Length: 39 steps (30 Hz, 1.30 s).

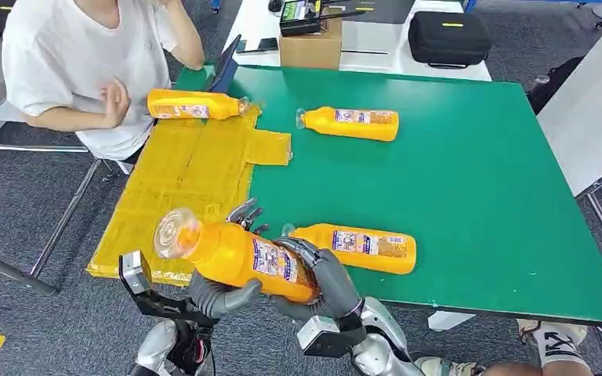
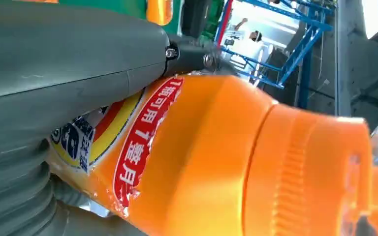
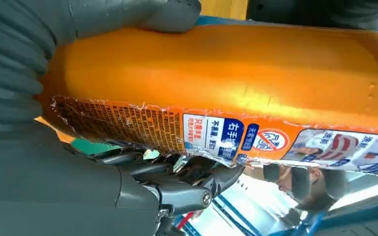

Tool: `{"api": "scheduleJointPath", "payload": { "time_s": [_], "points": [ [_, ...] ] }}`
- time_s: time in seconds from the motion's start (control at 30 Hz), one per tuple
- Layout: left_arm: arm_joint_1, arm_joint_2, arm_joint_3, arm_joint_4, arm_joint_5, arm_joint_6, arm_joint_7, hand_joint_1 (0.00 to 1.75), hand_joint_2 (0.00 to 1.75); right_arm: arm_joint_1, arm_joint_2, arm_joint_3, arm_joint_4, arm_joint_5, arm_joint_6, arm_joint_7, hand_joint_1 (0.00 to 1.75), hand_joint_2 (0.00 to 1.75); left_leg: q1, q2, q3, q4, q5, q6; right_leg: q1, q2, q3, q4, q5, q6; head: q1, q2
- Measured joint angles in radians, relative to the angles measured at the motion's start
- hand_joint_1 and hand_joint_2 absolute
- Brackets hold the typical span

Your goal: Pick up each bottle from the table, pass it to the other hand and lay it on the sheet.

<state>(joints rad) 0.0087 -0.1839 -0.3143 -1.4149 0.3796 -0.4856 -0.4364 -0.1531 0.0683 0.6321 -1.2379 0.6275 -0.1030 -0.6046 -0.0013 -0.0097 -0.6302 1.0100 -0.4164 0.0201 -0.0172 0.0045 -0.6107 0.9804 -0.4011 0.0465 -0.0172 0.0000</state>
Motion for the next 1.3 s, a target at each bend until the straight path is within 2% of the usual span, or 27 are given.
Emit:
{"api": "scheduleJointPath", "payload": {
  "time_s": [0.43, 0.47, 0.5, 0.53, 0.57, 0.73, 0.9, 1.07, 1.23, 1.3],
  "points": [
    [0.007, 0.000, 0.032, 0.000, 0.041, -0.007, 0.023, 1.75, 1.75, -0.010, 0.010, 0.014, 0.059, 0.018, 0.000, 0.011, 1.75, 1.75, 0.000, 0.000, 0.000, 0.000, 0.000, 0.000, 0.000, 0.000, -0.001, 0.000, 0.000, 0.000, 0.000, 0.000],
    [0.008, 0.000, 0.034, 0.000, 0.042, -0.007, 0.024, 1.75, 1.75, -0.010, 0.010, 0.014, 0.060, 0.019, -0.001, 0.012, 1.27, 1.75, 0.000, 0.000, 0.000, 0.000, 0.000, 0.000, 0.000, 0.000, -0.001, 0.000, 0.000, 0.000, 0.000, 0.000],
    [0.008, 0.000, 0.034, 0.000, 0.042, -0.008, 0.026, 1.75, 1.75, -0.011, 0.011, 0.014, 0.062, 0.021, -0.002, 0.013, 0.14, 1.75, 0.000, 0.000, 0.000, 0.000, 0.000, 0.000, 0.000, 0.000, -0.001, 0.000, 0.000, 0.000, 0.000, 0.000],
    [0.008, 0.000, 0.035, 0.000, 0.045, -0.009, 0.030, 1.75, 1.75, -0.011, 0.011, 0.014, 0.062, 0.024, -0.003, 0.016, 0.00, 1.75, 0.000, 0.000, 0.000, 0.000, 0.000, 0.000, 0.000, 0.000, -0.001, 0.000, 0.000, 0.000, 0.000, 0.000],
    [0.008, 0.000, 0.035, 0.001, 0.049, -0.009, 0.035, 1.75, 1.75, -0.012, 0.011, 0.015, 0.064, 0.032, -0.009, 0.019, 0.00, 0.00, 0.000, 0.000, 0.000, 0.000, 0.000, 0.000, 0.000, 0.000, -0.001, 0.000, 0.000, 0.000, 0.000, 0.000],
    [0.006, -0.003, 0.039, 0.006, 0.097, -0.019, 0.060, 1.75, 1.75, 0.001, 0.013, 0.016, 0.087, 0.081, -0.093, 0.066, 0.00, 0.00, 0.000, -0.001, -0.001, 0.000, 0.000, 0.000, 0.000, 0.000, 0.000, 0.000, 0.000, 0.000, 0.000, 0.000],
    [-0.003, -0.010, 0.058, 0.006, 0.107, 0.069, 0.077, 1.75, 1.75, 0.036, 0.021, -0.006, 0.056, 0.084, -0.236, 0.030, 0.00, 0.00, 0.000, 0.000, -0.001, 0.000, 0.000, 0.000, 0.000, 0.000, -0.001, 0.000, 0.000, 0.000, 0.000, 0.000],
    [-0.054, -0.007, 0.119, 0.018, -0.184, 0.441, 0.018, 1.75, 1.75, 0.075, 0.020, -0.025, -0.059, 0.088, -0.397, -0.030, 0.00, 0.00, 0.001, 0.000, -0.001, 0.000, 0.000, 0.000, 0.000, 0.000, -0.001, 0.000, 0.000, 0.000, 0.000, 0.000],
    [-0.094, 0.017, 0.181, 0.025, -0.421, 0.630, -0.021, 1.75, 1.75, 0.093, 0.019, -0.037, -0.155, 0.068, -0.487, -0.056, 0.00, 0.00, 0.001, 0.000, -0.001, 0.000, 0.000, 0.000, 0.000, 0.000, -0.001, 0.000, 0.000, 0.000, 0.000, 0.000],
    [-0.120, 0.044, 0.187, 0.041, -0.742, 0.794, 0.003, 1.75, 1.75, 0.095, 0.020, -0.048, -0.191, 0.031, -0.486, -0.075, 0.00, 0.00, 0.001, -0.001, -0.001, 0.000, 0.001, 0.000, 0.000, 0.000, -0.001, 0.000, 0.000, 0.000, 0.000, 0.000]
  ]
}}
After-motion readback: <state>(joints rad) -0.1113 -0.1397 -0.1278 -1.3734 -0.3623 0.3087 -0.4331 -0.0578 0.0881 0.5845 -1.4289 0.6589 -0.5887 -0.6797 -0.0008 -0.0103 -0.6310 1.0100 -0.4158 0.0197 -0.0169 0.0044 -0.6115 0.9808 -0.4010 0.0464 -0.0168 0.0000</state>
